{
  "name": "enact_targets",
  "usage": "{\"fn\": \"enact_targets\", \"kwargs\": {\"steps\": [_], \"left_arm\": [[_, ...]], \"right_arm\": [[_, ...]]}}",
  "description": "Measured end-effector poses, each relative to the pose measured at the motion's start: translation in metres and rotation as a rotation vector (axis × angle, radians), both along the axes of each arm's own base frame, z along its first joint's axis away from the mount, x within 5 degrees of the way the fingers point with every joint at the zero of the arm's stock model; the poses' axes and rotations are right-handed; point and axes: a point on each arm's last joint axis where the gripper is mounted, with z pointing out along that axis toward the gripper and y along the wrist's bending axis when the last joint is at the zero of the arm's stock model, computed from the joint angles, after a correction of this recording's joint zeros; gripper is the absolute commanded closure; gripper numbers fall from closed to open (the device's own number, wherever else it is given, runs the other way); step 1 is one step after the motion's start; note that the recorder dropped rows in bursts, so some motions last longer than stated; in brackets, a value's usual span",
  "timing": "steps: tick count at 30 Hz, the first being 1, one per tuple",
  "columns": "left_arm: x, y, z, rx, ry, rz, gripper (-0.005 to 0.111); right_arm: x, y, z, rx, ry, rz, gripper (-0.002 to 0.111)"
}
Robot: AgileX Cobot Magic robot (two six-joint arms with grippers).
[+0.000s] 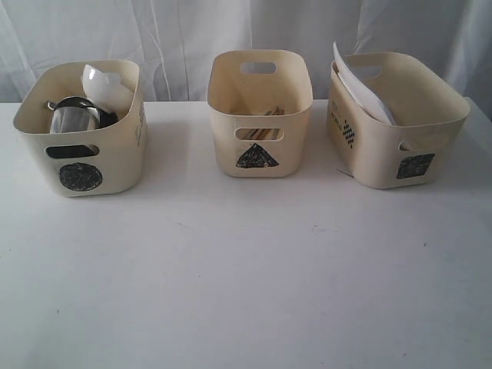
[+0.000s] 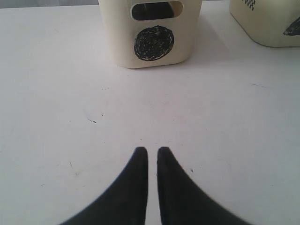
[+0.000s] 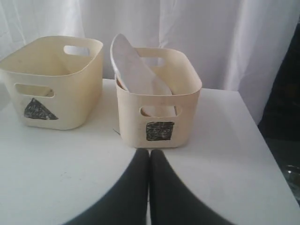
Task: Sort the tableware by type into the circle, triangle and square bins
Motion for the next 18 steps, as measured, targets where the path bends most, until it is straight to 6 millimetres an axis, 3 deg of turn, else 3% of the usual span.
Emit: {"fn": "enact_targets", "kwargs": {"steps": [5, 18], "left_arm": [[0.0, 0.0, 0.0, 0.0, 0.0, 0.0, 0.092], [0.0, 0.0, 0.0, 0.0, 0.001, 0.0, 0.092]], "right_arm": [[-0.018, 0.004, -0.026, -0.092, -0.075, 0.105, 0.108], [-0.01, 0.016, -0.073, -0.155, -0.004, 0.228, 0.108]]}}
